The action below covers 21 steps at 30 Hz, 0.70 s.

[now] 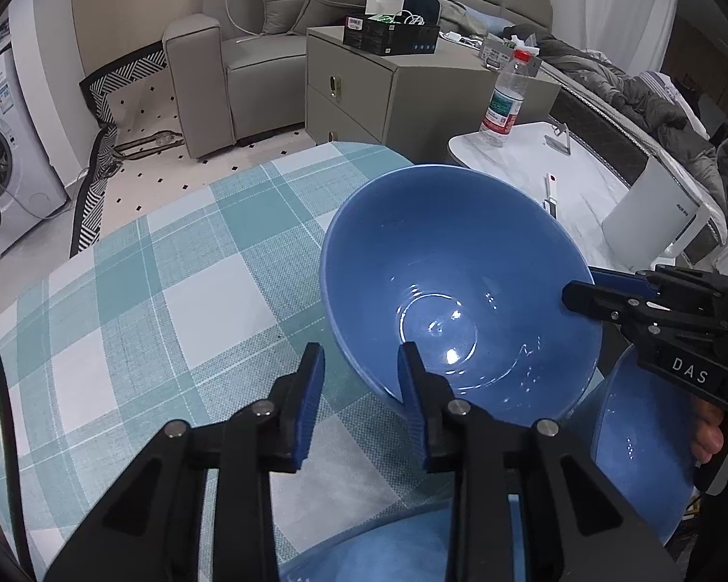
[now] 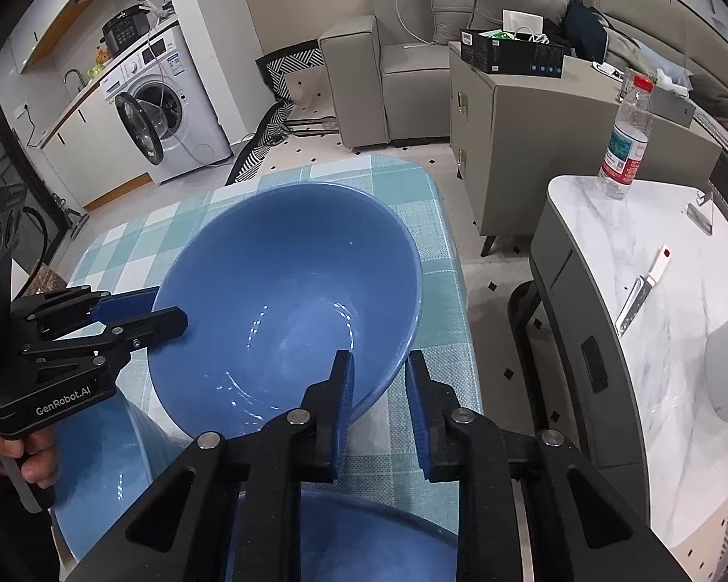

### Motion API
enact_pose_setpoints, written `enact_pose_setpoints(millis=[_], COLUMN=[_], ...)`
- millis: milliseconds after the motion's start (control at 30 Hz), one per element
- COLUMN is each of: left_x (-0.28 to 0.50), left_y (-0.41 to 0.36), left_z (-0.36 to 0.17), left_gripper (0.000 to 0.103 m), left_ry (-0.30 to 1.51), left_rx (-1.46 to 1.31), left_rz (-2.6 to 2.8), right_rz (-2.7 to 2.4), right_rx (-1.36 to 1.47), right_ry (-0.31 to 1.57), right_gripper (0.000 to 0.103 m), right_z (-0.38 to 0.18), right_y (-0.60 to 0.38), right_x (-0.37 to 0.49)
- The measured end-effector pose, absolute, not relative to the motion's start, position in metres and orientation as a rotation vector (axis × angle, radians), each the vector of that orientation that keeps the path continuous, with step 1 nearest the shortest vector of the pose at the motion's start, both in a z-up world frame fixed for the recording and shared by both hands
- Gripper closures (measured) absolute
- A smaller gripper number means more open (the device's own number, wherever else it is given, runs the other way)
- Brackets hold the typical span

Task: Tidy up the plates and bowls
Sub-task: 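Lift the blue bowl with both grippers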

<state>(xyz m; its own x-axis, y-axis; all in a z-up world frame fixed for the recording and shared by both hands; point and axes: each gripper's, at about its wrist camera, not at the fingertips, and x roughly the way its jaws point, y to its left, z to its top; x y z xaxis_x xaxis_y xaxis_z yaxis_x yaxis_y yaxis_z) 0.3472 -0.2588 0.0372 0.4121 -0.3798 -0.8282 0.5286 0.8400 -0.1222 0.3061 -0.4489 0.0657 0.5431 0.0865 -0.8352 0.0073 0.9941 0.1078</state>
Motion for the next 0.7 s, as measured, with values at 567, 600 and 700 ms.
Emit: enact_pose_setpoints(millis=[567,600,700], left_x=[0.336,0.334,0.329], left_y=[-0.261,-0.260,-0.259], left_z=[0.052,0.054,0.060], left_gripper=[0.080,0.080,0.080], left_ry=[0.939,0.932,0.918], left_rx=[0.181,0.179,0.178], left_rz=[-0.579,-0.578,-0.575], right_rz=[0.029,0.029,0.030], right_rx=[0.073,0.072,0.069], right_ry=[0.943,0.936,0.917], right_gripper=[0.081,0.081,0.081], right_z=[0.084,0.087,0.095], right_y=[-0.445,-0.445,-0.443], right_x=[0.292,0.290,0.283])
